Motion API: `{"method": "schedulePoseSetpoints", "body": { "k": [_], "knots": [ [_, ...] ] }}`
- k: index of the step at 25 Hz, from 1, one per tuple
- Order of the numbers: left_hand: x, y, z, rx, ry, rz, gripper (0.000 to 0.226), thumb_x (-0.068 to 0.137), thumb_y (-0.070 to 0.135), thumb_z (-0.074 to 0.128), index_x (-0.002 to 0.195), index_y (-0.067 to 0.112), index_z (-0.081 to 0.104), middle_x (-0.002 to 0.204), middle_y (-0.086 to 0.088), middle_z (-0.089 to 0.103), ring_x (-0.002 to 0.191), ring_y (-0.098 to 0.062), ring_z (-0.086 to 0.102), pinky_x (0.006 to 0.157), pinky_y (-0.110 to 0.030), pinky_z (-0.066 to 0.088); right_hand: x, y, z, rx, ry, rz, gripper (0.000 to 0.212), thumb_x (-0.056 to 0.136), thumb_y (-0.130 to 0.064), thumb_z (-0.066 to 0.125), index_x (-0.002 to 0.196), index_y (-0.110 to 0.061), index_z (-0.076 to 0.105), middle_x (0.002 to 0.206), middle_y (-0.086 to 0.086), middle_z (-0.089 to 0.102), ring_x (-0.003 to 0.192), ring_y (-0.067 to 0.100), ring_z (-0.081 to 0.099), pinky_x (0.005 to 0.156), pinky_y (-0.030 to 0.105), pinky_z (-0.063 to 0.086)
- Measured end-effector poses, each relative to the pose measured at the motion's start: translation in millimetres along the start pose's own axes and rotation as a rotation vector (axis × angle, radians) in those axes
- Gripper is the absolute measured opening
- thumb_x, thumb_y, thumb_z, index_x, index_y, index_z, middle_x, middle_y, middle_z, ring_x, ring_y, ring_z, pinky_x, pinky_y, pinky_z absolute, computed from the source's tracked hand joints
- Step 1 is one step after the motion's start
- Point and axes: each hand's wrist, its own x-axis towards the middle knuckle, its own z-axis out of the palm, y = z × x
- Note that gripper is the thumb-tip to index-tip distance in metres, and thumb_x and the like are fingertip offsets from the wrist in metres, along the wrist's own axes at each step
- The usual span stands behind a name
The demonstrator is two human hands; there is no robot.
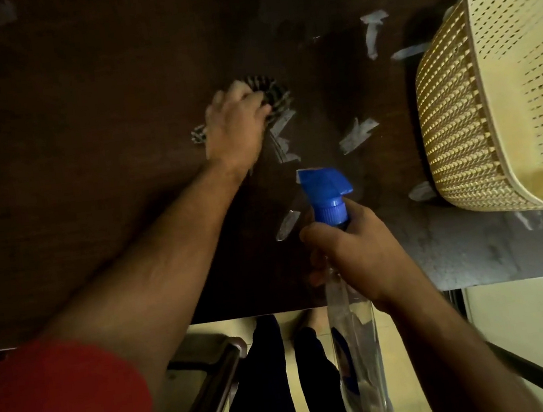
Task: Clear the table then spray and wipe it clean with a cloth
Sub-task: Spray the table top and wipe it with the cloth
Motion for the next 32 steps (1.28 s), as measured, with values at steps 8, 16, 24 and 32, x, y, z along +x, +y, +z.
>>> {"method": "schedulePoseSetpoints", "body": {
  "k": [8,16,24,32],
  "knots": [
    [-21.9,-61.0,-10.2,0.028,0.117,0.144,0.031,0.094,0.032,0.05,0.112,0.013,0.067,0.106,-0.008,0.061,0.091,-0.033,0.055,0.082,-0.042,0.044,7.5,-9.2,-7.5,0.041,0.019,-0.02,0.019,0.086,-0.022,0.065,0.103,-0.02,0.057,0.075,0.008,0.067,0.059,0.026,0.068,0.065,0.045,0.061],
    [-37.8,-23.5,-7.8,-0.032,-0.187,0.421,0.024,0.093,0.026,0.057,0.112,0.016,0.067,0.112,-0.006,0.059,0.094,-0.027,0.054,0.083,-0.041,0.042,9.1,-12.1,-9.1,0.059,0.047,-0.015,0.014,0.086,-0.019,0.064,0.099,-0.018,0.059,0.074,0.009,0.067,0.061,0.027,0.068,0.061,0.039,0.06],
    [45.7,-28.5,-4.9,0.018,0.024,0.174,0.034,0.095,0.034,0.048,0.116,0.014,0.066,0.111,-0.007,0.059,0.101,-0.03,0.054,0.089,-0.039,0.04,10.8,-5.5,-7.9,0.076,0.024,0.035,0.017,0.085,-0.02,0.065,0.1,-0.024,0.057,0.076,0.009,0.066,0.062,0.023,0.065,0.057,0.028,0.055],
    [-111.6,-49.4,-22.7,-0.068,-0.134,0.387,0.028,0.089,0.031,0.055,0.105,0.015,0.071,0.104,-0.005,0.064,0.085,-0.028,0.056,0.073,-0.041,0.046,-7.1,-4.6,-12.0,0.043,-0.014,0.011,0.023,0.08,-0.031,0.067,0.096,-0.018,0.059,0.075,0.009,0.066,0.06,0.025,0.065,0.059,0.033,0.056]
  ]
}}
